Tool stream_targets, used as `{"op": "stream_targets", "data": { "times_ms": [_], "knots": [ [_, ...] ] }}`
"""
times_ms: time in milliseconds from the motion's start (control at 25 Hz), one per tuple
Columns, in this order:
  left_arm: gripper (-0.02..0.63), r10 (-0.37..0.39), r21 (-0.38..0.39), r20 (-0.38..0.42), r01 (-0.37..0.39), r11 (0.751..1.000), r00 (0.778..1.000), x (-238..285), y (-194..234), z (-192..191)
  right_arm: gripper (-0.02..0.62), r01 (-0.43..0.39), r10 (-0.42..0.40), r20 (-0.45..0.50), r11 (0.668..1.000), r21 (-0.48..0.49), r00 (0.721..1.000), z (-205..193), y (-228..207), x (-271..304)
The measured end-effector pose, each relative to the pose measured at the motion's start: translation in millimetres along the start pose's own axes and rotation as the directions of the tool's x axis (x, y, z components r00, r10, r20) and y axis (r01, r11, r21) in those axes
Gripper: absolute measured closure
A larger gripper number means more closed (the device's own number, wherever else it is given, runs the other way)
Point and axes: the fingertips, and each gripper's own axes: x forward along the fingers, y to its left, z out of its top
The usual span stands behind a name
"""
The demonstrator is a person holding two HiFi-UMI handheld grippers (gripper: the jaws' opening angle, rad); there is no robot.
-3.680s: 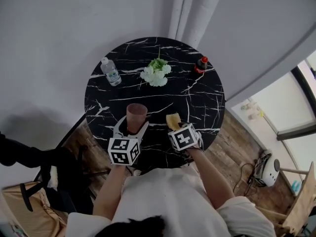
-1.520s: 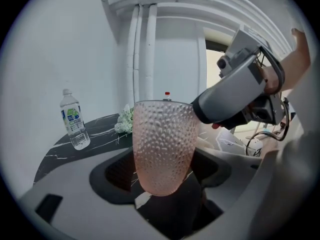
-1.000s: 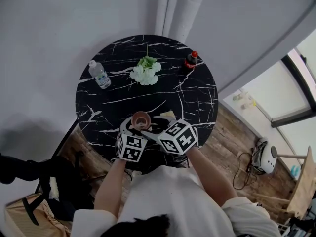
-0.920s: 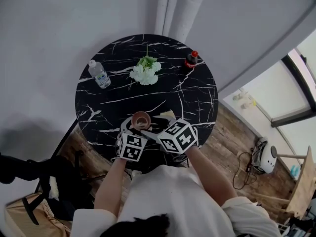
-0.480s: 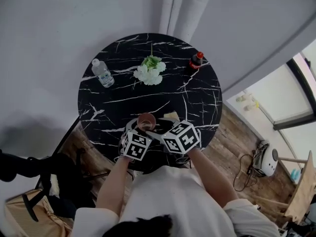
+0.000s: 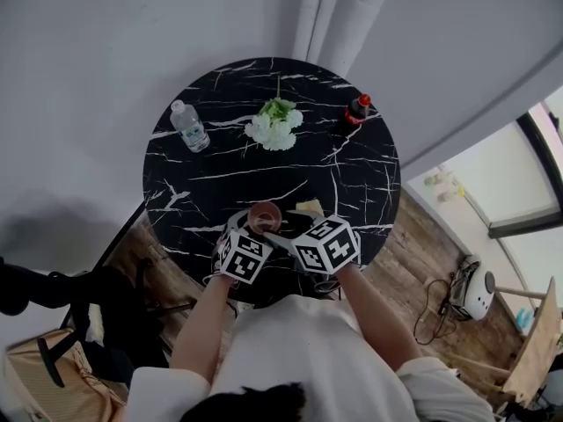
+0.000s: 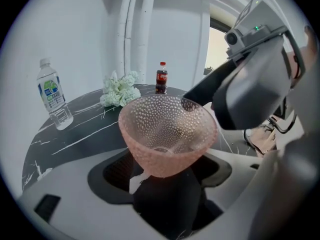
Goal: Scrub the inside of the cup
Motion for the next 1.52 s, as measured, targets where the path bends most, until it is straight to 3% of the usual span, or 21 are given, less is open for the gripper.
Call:
{"op": "stream_targets", "data": {
  "times_ms": [240, 560, 760, 960, 1040, 1160, 1240, 1360, 1440, 1520],
  "knots": [
    [0.225, -0.005, -0.023, 0.008, 0.006, 1.000, 1.000, -8.2, 2.9, -1.5, 0.350, 0.007, -0.008, 0.028, 1.000, 0.021, 1.000, 3.5, -1.4, -2.9],
    [0.215, -0.004, -0.209, 0.066, 0.018, 0.978, 0.998, -35.4, 6.1, -12.7, 0.344, 0.014, -0.016, 0.082, 1.000, 0.024, 0.997, 2.0, 3.6, -17.3],
    [0.215, 0.033, -0.347, 0.138, 0.017, 0.938, 0.990, -59.2, 14.8, -22.0, 0.339, 0.016, -0.021, 0.147, 0.999, 0.032, 0.989, 1.6, 6.3, -32.9],
    [0.215, 0.008, -0.301, 0.168, 0.044, 0.952, 0.986, -83.4, 0.4, -21.7, 0.339, 0.011, -0.020, 0.191, 0.999, 0.046, 0.981, -1.0, 10.9, -48.5],
    [0.216, -0.026, -0.334, 0.237, 0.107, 0.936, 0.971, -95.9, -6.3, -13.3, 0.339, 0.008, -0.018, 0.194, 0.999, 0.053, 0.981, -5.7, 15.2, -51.8],
    [0.216, -0.039, -0.405, 0.383, 0.206, 0.891, 0.923, -116.8, -7.0, 4.3, 0.341, -0.020, 0.006, 0.184, 0.997, 0.079, 0.983, -17.0, 24.7, -52.7],
    [0.216, -0.029, -0.396, 0.406, 0.204, 0.895, 0.914, -124.8, -7.4, 8.7, 0.341, -0.034, 0.015, 0.178, 0.994, 0.101, 0.984, -24.5, 30.8, -52.1],
    [0.237, -0.010, -0.368, 0.398, 0.170, 0.914, 0.917, -133.9, -13.1, 7.8, 0.341, -0.009, -0.006, 0.163, 0.996, 0.091, 0.987, -33.9, 41.1, -51.5],
    [0.345, 0.021, -0.393, 0.423, 0.163, 0.905, 0.906, -142.4, -12.7, 8.9, 0.342, 0.017, -0.027, 0.152, 0.998, 0.066, 0.988, -36.6, 46.5, -49.4],
    [0.371, 0.026, -0.424, 0.461, 0.194, 0.885, 0.887, -151.3, -14.6, 11.8, 0.342, 0.017, -0.024, 0.144, 0.999, 0.052, 0.989, -38.1, 53.6, -46.6]
  ]
}}
